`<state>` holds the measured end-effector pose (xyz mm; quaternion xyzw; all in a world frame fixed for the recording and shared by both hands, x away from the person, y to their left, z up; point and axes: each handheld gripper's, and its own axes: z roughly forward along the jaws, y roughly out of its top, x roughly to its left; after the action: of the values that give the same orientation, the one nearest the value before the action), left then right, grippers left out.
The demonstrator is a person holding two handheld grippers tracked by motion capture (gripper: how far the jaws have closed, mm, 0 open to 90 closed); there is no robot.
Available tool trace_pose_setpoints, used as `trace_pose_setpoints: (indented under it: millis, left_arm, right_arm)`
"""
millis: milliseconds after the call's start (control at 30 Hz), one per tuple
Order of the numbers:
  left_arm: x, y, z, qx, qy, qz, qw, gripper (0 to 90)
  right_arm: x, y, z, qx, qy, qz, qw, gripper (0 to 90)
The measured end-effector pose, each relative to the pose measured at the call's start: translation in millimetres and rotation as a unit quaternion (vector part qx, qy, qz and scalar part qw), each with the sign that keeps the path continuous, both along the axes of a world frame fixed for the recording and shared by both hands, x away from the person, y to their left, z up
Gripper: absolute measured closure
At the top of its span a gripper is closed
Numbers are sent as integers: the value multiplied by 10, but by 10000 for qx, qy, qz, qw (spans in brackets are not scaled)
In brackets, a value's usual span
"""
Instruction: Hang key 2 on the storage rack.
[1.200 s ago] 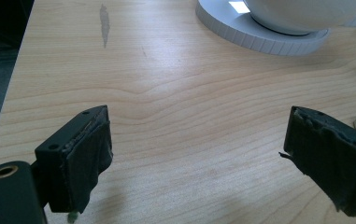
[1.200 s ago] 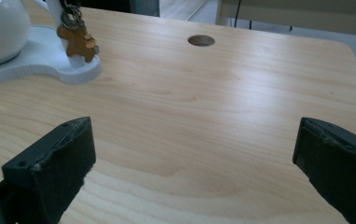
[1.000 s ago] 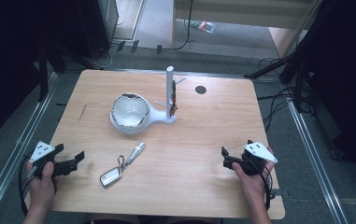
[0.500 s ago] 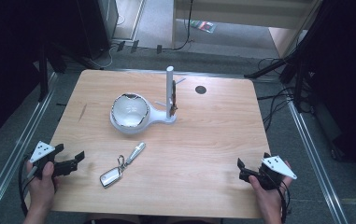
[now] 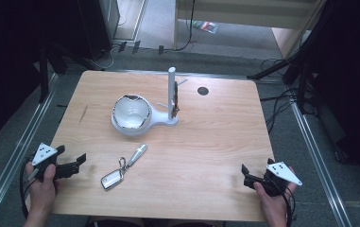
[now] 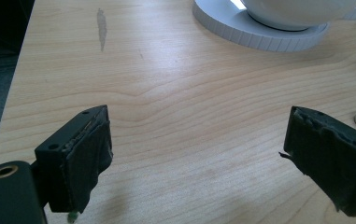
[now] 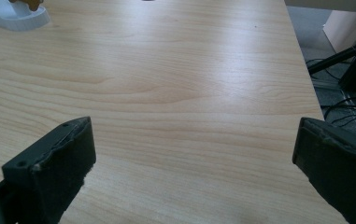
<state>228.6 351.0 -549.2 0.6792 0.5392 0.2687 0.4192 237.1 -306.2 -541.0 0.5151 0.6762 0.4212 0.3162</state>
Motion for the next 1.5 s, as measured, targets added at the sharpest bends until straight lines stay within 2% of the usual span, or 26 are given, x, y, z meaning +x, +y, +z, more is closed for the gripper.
trace_pose_setpoints:
  millis: [100, 233, 400, 500, 633, 767, 867, 967, 1100, 1267, 1300, 1367, 1467, 1500]
  left_arm:
    - [-7, -15, 25, 28, 7, -78, 10000, 82]
    - [7, -68, 61, 40, 132, -326, 9994, 83]
    - [18, -142, 153, 123, 195, -464, 9987, 83]
    - [39, -175, 194, 148, 319, -494, 9982, 83]
    - [56, -250, 249, 296, 495, -655, 9962, 83]
    - [77, -345, 307, 551, 663, -850, 9926, 83]
    - [99, -411, 352, 656, 719, -945, 9908, 83]
    - [156, -480, 386, 914, 894, -1030, 9864, 83]
    - [203, -543, 420, 1115, 1024, -1134, 9819, 83]
    - [238, -622, 460, 1275, 1191, -1282, 9763, 83]
    - [247, -640, 472, 1330, 1240, -1333, 9742, 83]
    - [261, -666, 490, 1421, 1275, -1352, 9723, 83]
    - [290, -694, 507, 1433, 1358, -1370, 9707, 82]
    - [300, -703, 510, 1470, 1411, -1372, 9694, 82]
  right_arm:
    - [0, 10, -5, -16, 8, 21, 10000, 0]
    - [-2, 10, -6, -7, 12, 44, 10000, 0]
    - [-7, 22, -9, -31, 22, 100, 9999, 0]
    - [-6, 19, -9, -18, 29, 128, 9999, 0]
    - [-4, 18, -10, -5, 33, 176, 9998, 0]
    - [-4, 25, -11, -59, 12, 223, 9997, 0]
    - [-5, 32, -12, -85, 17, 233, 9997, 0]
    - [-3, 29, -11, -50, 34, 231, 9997, 0]
    - [-1, 16, -10, 15, 43, 255, 9997, 0]
    - [-3, 13, -11, 60, 50, 287, 9996, 0]
    - [-2, 13, -11, 64, 54, 288, 9996, 0]
    - [-2, 13, -11, 61, 59, 297, 9995, 0]
    - [-2, 13, -12, 59, 65, 312, 9995, 0]
    - [-1, 13, -12, 68, 67, 313, 9995, 0]
